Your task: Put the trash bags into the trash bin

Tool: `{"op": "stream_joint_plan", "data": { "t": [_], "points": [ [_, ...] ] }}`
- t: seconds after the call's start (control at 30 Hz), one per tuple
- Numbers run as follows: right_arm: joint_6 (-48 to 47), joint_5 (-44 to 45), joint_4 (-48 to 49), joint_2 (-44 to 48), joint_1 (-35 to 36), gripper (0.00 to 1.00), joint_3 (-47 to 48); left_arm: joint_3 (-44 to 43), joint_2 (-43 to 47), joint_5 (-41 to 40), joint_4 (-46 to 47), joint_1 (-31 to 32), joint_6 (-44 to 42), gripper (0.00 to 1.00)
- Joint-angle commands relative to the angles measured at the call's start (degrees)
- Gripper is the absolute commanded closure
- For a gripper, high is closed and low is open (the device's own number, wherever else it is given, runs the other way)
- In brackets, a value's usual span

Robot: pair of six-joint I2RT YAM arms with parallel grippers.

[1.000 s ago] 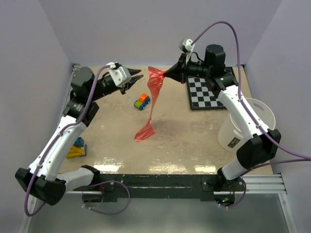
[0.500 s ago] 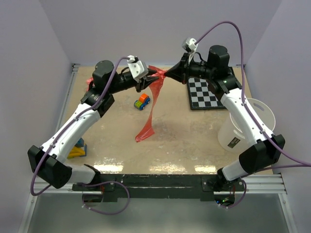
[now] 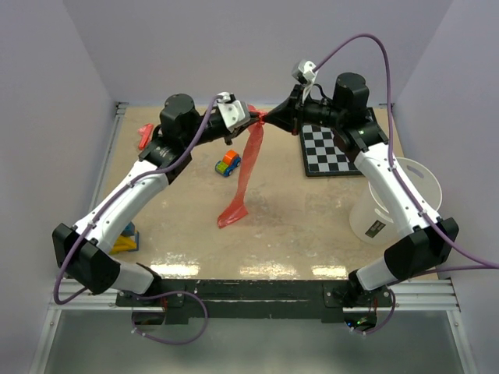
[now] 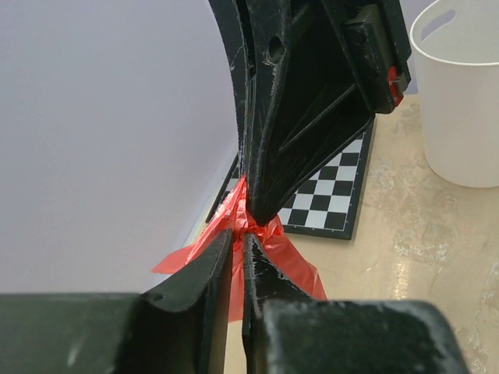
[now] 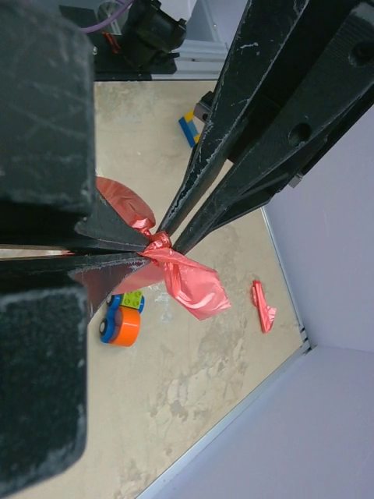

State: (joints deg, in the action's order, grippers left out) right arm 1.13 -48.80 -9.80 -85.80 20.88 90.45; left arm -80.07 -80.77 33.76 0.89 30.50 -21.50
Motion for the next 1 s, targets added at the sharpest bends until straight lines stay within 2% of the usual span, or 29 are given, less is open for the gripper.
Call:
{"op": "stream_joint_plan", "data": {
  "t": [0.0, 0.07, 0.13, 0.2, 0.27, 0.33, 0.4, 0.47, 0.57, 0.67, 0.83, 0.97],
  "points": [
    [0.54, -0.16, 1.89, 1.86, 0.21, 1.00, -0.28, -3.51, -0.26, -1.41, 0.26, 0.52, -4.08, 0.93],
    [0.28, 0.02, 1.63, 1.86, 0.12, 1.00, -0.28, -3.69, -0.26, -1.76, 0.08, 0.52, -4.78, 1.00],
    [-0.68, -0.59, -0.03, 1.86, 0.12, 0.98, 0.16, -3.42, -0.18, -2.55, -0.09, 0.52, -5.39, 1.00],
    [-6.29, -2.61, -4.41, 1.78, -0.05, 0.83, 1.82, -2.90, 0.44, -2.73, -0.18, 0.44, -6.80, 1.00],
    [-12.34, -4.54, -12.04, 1.25, -0.58, 0.62, 5.33, -1.23, 2.36, -1.25, -0.62, 0.52, -10.30, 1.00],
    [-16.40, -8.23, -18.64, -0.15, -2.15, 0.54, 9.63, 2.36, 4.91, 0.25, -0.80, 0.44, -17.50, 1.00],
    [-16.86, -13.75, -21.22, -1.73, -4.61, 0.48, 12.98, 7.01, 7.98, 0.61, 0.07, 0.35, -24.26, 1.00],
    [-15.63, -17.11, -20.26, -3.05, -6.03, 0.45, 14.74, 11.58, 11.41, 2.18, -0.79, 0.44, -34.25, 1.00],
    [-17.99, -14.41, -16.32, -3.15, -6.03, 0.33, 12.48, 21.41, 17.74, 3.85, 4.19, 0.35, -46.23, 1.00],
    [-21.32, -10.10, -9.98, -1.39, -2.97, 0.31, 7.12, 29.16, 21.96, 5.26, 12.45, 0.35, -52.15, 1.00],
    [-30.38, -8.95, -15.32, -4.46, 3.54, 0.33, 10.08, 31.46, 23.73, 6.76, 13.87, 0.79, -54.79, 1.00],
    [-31.80, -10.79, -16.65, -5.43, 6.09, 0.36, 11.06, 33.31, 24.70, 6.50, 16.87, 0.96, -56.02, 1.00]
  ]
}}
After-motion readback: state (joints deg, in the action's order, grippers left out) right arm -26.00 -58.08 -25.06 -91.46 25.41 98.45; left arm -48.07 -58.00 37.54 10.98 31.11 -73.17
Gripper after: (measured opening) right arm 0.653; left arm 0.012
